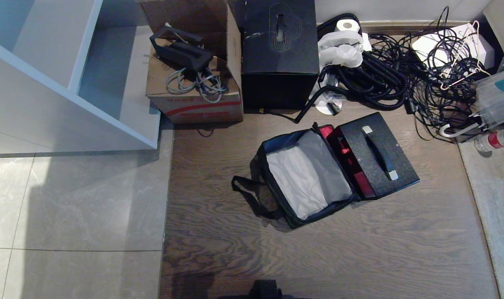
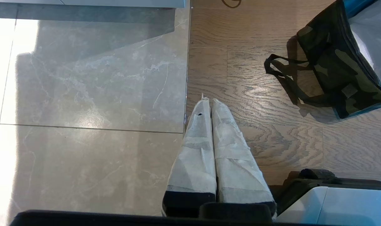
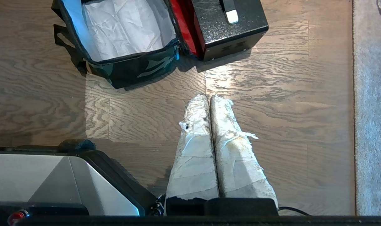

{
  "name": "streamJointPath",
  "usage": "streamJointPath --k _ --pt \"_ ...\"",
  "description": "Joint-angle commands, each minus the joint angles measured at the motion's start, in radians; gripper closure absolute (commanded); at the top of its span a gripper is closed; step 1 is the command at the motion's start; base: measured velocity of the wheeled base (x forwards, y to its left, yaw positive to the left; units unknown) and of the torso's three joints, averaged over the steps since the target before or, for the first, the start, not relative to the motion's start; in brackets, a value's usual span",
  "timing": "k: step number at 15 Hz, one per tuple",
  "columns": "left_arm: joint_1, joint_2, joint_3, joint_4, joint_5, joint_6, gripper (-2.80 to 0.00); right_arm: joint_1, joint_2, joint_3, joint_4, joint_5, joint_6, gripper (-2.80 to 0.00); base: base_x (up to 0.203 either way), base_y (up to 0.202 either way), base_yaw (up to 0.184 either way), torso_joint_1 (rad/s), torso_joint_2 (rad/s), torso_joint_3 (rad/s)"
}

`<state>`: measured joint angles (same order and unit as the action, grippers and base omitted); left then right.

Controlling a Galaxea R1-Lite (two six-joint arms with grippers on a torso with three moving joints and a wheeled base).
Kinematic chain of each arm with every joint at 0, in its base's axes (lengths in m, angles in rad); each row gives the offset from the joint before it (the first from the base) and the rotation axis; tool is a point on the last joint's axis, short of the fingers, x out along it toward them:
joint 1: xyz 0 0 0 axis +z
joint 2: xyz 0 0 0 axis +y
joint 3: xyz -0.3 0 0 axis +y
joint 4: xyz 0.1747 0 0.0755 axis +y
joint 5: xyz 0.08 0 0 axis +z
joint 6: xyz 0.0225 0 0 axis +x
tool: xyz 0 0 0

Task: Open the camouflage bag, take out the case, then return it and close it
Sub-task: Grip the handle again

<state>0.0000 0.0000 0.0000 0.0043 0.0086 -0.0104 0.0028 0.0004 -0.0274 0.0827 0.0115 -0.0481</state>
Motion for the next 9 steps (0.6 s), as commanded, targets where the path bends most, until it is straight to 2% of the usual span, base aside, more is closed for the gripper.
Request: streamJointPath --k 1,9 --pt "0.000 0.000 0.000 -0.001 0.001 0.000 0.00 0.000 0.007 0.000 0.000 0.001 0.000 0.00 0.000 0.000 0.000 0.000 0.00 0.000" --pt "0.000 0.000 0.000 0.000 0.001 0.000 0.00 0.000 0.007 0.000 0.000 0.001 0.000 0.00 0.000 0.000 0.000 0.000 0.00 0.000"
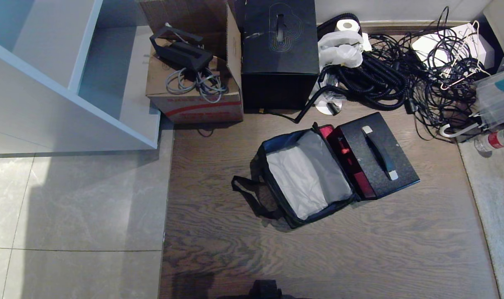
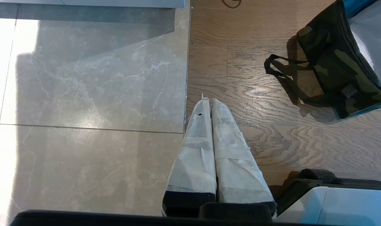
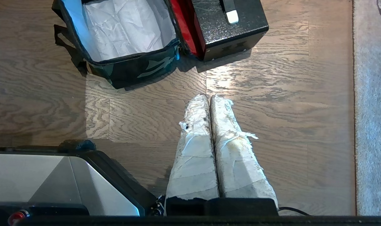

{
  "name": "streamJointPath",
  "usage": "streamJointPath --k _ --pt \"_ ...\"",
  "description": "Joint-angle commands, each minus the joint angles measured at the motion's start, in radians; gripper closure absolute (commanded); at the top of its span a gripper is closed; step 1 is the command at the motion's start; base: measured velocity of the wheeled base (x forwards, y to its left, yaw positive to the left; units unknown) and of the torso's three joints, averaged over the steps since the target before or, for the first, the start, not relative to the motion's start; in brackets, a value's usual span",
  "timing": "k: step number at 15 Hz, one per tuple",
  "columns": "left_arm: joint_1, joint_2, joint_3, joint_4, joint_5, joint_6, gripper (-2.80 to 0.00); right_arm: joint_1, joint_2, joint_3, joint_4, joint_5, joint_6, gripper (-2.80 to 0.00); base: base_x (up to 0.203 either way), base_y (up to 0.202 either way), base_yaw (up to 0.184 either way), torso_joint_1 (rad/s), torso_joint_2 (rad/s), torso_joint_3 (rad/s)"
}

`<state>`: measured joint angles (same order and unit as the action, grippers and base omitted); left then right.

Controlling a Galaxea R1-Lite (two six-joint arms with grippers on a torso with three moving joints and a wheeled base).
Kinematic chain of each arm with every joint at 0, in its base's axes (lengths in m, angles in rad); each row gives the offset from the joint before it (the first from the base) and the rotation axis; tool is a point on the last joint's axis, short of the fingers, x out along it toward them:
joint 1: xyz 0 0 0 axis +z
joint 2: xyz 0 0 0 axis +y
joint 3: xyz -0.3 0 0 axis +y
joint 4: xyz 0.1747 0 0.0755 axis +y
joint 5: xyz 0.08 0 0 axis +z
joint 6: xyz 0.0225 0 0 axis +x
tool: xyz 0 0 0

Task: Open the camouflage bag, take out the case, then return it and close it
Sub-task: Grip the handle again

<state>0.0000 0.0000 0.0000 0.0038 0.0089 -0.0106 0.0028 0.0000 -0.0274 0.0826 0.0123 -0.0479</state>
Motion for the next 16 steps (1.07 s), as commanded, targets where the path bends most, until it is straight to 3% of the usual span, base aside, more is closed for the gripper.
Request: streamJointPath --k 1,13,15,16 --pt "0.000 0.000 0.000 0.001 0.000 0.000 0.00 0.000 0.008 0.000 0.000 0.000 -0.001 0.00 0.000 0.000 0.000 0.000 0.00 0.000" --pt "0.000 0.000 0.000 0.001 0.000 0.000 0.00 0.000 0.008 -0.009 0.010 -0.004 0.004 0.00 0.000 0.000 0.000 0.000 0.00 0.000" --pt "0.000 0.000 0.000 0.001 0.000 0.000 0.00 0.000 0.008 -0.096 0.036 -0.002 0.005 0.00 0.000 0.000 0.000 0.000 0.00 0.000" --pt "0.000 0.000 0.000 0.001 0.000 0.000 0.00 0.000 0.008 -0.170 0.116 -0.001 0.006 0.00 0.000 0.000 0.000 0.000 0.00 0.000"
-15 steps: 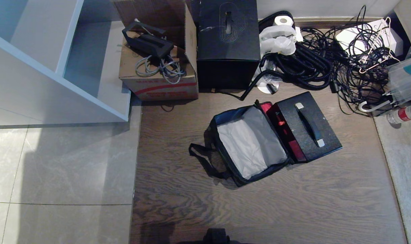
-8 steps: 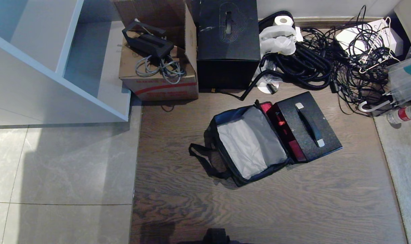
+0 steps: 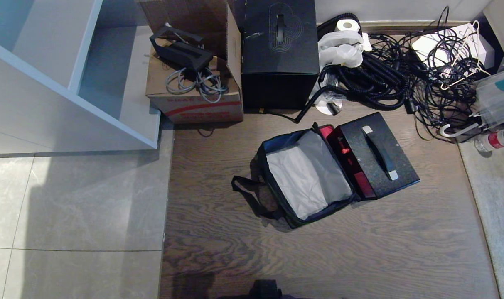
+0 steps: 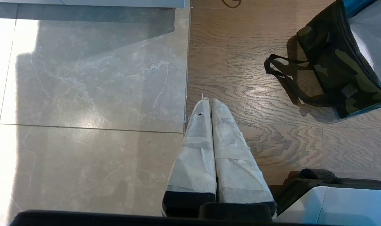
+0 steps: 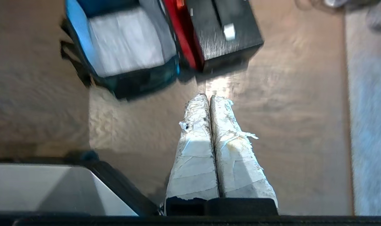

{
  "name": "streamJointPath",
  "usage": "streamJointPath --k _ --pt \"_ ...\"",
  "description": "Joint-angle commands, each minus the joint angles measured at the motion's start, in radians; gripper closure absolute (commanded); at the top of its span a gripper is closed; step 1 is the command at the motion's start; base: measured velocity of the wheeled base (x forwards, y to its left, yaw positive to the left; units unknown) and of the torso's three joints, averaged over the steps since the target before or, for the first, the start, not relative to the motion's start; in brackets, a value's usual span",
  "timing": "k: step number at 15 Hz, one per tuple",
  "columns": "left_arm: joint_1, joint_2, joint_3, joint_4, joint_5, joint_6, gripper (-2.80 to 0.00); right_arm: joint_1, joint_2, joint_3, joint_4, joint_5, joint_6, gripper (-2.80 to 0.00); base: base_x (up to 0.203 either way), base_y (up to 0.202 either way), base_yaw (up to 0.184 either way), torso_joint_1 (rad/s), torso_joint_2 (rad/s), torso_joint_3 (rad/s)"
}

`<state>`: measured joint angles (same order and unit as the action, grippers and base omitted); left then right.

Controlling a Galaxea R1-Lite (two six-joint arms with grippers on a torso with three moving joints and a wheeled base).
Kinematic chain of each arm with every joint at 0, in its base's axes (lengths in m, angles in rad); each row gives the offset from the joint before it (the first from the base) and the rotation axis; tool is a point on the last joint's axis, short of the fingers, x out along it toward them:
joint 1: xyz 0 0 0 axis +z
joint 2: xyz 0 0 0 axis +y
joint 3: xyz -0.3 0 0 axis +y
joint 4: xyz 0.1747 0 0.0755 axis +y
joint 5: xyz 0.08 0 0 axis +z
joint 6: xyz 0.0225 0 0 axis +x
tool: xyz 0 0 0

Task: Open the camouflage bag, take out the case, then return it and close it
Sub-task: Grip the handle again

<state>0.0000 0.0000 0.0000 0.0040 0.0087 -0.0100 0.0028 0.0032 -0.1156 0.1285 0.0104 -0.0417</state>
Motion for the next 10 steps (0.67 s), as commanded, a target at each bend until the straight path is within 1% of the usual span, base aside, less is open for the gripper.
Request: streamJointPath --k 1,2,3,4,6,8,10 --pt "0.000 0.000 0.000 0.001 0.001 -0.001 0.00 0.000 0.006 -0.171 0.224 0.003 0.007 0.00 0.000 0.000 0.000 0.000 0.00 0.000" --pt "0.000 0.000 0.000 0.001 0.001 -0.001 0.00 0.000 0.010 -0.239 0.367 0.005 0.028 0.00 0.000 0.000 0.000 0.000 0.00 0.000" --pt "0.000 0.000 0.000 0.001 0.001 -0.001 0.00 0.000 0.037 -0.277 0.437 0.008 0.047 0.00 0.000 0.000 0.000 0.000 0.00 0.000" --pt "0.000 0.000 0.000 0.001 0.001 -0.001 0.00 0.002 0.098 -0.304 0.444 0.017 0.073 0.00 0.000 0.000 0.000 0.000 0.00 0.000" --pt "0.000 -0.002 0.000 0.001 0.001 -0.001 0.00 0.014 0.318 -0.349 0.410 0.056 0.122 0.00 0.000 0.000 0.000 0.000 0.00 0.000" --pt "0.000 0.000 0.000 0.001 0.001 -0.001 0.00 0.021 0.658 -0.407 0.344 0.084 0.156 0.00 0.000 0.000 0.000 0.000 0.00 0.000" --pt "0.000 0.000 0.000 0.001 0.001 -0.001 0.00 0.026 0.999 -0.520 0.281 0.100 0.175 0.00 0.000 0.000 0.000 0.000 0.00 0.000"
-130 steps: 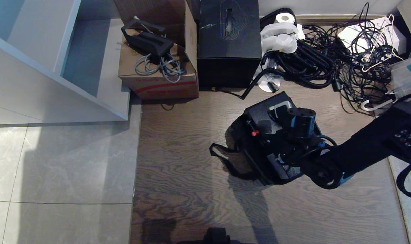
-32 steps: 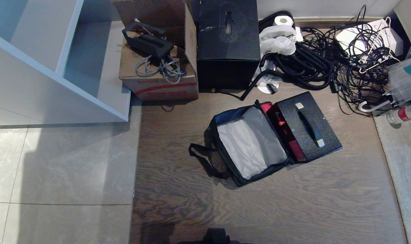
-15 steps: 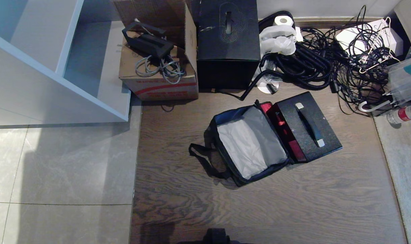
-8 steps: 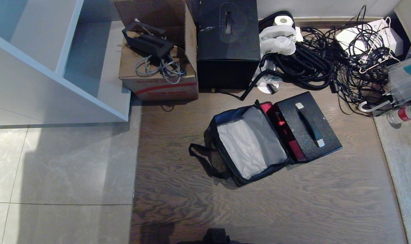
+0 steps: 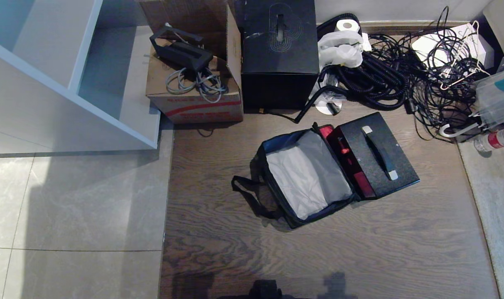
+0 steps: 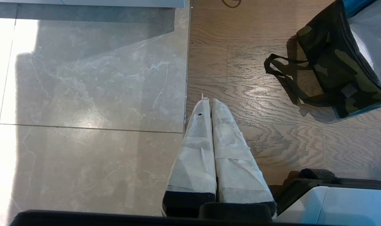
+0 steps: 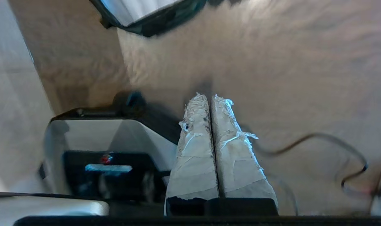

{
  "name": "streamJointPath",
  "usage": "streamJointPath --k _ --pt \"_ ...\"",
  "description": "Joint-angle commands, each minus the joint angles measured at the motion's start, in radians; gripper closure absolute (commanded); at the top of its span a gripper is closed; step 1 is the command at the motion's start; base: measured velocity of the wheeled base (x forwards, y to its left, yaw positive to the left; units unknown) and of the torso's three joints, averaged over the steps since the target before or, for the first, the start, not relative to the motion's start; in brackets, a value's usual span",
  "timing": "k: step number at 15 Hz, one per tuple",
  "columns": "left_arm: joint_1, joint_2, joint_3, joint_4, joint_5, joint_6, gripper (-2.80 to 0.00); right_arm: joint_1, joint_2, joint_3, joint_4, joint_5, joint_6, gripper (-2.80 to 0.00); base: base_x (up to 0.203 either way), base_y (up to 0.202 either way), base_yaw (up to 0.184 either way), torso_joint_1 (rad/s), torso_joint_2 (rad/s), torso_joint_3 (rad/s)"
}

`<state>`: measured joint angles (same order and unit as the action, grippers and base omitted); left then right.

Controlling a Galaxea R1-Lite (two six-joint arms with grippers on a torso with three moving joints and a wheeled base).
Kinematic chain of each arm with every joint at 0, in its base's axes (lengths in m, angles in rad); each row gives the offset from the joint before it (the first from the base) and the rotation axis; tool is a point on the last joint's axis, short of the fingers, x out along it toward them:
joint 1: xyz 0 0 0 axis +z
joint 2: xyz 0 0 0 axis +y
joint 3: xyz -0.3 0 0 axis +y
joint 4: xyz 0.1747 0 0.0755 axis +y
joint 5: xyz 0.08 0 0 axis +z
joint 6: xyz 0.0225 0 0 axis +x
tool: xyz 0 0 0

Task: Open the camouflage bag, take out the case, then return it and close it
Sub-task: Grip the handle again

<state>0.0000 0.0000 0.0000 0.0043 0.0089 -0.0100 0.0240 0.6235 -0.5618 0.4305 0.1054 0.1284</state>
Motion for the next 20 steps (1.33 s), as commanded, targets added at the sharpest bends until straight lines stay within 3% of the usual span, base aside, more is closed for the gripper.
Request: streamJointPath --k 1,6,9,10,15,16,17,20 --pt "0.000 0.000 0.000 0.000 0.000 -0.001 0.00 0.006 0.556 -0.159 -0.047 0.012 0.010 0.00 0.000 0.000 0.000 0.000 0.00 0.000" --pt "0.000 0.000 0.000 0.000 0.000 -0.001 0.00 0.010 1.219 -0.603 -0.230 0.024 -0.022 0.00 0.000 0.000 0.000 0.000 0.00 0.000" --pt "0.000 0.000 0.000 -0.001 0.000 -0.001 0.00 -0.005 1.468 -0.784 -0.453 -0.045 -0.080 0.00 0.000 0.000 0.000 0.000 0.00 0.000" --pt "0.000 0.000 0.000 -0.001 0.000 -0.001 0.00 -0.012 1.507 -0.840 -0.507 -0.079 -0.110 -2.80 0.000 0.000 0.000 0.000 0.00 0.000" --pt "0.000 0.000 0.000 0.000 0.000 -0.001 0.00 -0.014 1.475 -0.874 -0.562 -0.168 -0.257 -2.80 0.000 0.000 0.000 0.000 0.00 0.000" --pt "0.000 0.000 0.000 -0.001 0.000 -0.001 0.00 -0.006 1.479 -0.867 -0.599 -0.215 -0.278 -2.80 0.000 0.000 0.000 0.000 0.00 0.000" --pt "0.000 0.000 0.000 0.000 0.000 -0.001 0.00 0.001 1.487 -0.859 -0.642 -0.295 -0.313 -2.80 0.000 0.000 0.000 0.000 0.00 0.000" --pt "0.000 0.000 0.000 0.000 0.000 -0.001 0.00 0.009 1.517 -0.796 -0.800 -0.577 -0.575 -2.80 0.000 0.000 0.000 0.000 0.00 0.000"
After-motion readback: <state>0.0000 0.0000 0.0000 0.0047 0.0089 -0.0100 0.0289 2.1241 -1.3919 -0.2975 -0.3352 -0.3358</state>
